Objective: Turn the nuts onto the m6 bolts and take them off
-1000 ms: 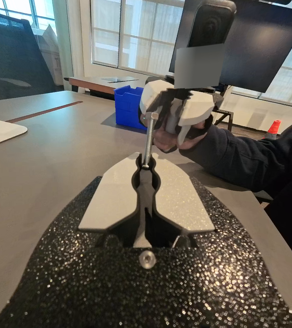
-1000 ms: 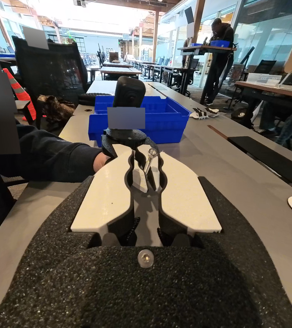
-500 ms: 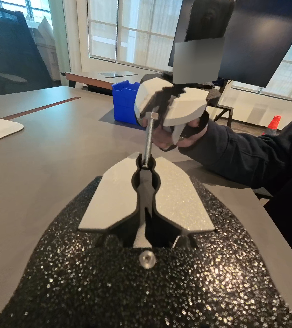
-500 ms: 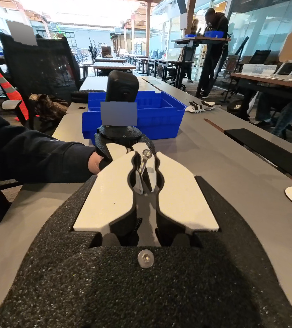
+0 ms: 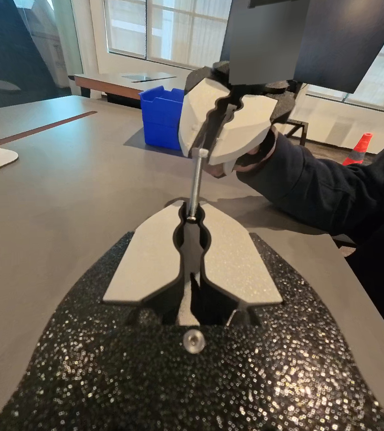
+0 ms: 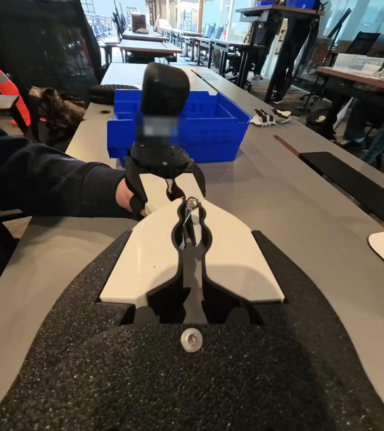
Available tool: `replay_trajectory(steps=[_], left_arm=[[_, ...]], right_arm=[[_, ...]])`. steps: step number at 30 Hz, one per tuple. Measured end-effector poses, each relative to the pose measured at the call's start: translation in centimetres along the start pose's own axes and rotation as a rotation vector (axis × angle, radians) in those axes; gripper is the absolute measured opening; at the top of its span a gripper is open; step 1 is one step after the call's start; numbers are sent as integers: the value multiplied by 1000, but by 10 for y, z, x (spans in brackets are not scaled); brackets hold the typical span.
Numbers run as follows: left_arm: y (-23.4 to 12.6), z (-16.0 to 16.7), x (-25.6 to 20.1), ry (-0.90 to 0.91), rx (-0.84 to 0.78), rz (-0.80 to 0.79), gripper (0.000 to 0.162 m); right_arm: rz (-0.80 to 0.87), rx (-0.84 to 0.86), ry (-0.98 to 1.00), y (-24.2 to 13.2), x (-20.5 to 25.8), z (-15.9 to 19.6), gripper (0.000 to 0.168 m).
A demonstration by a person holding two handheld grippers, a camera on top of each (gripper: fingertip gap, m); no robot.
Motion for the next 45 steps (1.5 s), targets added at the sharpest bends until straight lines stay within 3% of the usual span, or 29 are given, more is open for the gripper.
replay_trajectory(steps=[10, 14, 21, 45], left_arm=[[-2, -1, 0, -10, -23, 20, 8], [-7, -3, 3, -45, -74, 24, 8], [-13, -5, 8, -91, -134, 34, 8], [-11, -5, 8, -86, -119, 32, 8]], right_arm=[[-6, -31, 7, 0, 0, -1, 12], [33, -103, 8, -4, -3, -6, 26], [27, -181, 7, 3, 1, -10, 29], [11, -188, 38, 6, 0, -8, 20]])
Point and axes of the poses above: each gripper's, where its closed fingertips meet, y out along the fingers, z out of its underside, x = y × z across the jaws, the point moved 5 cm from there along -y, back along the fingers, and after that the axes turned 14 degrees about x, right-handed, at the moved point
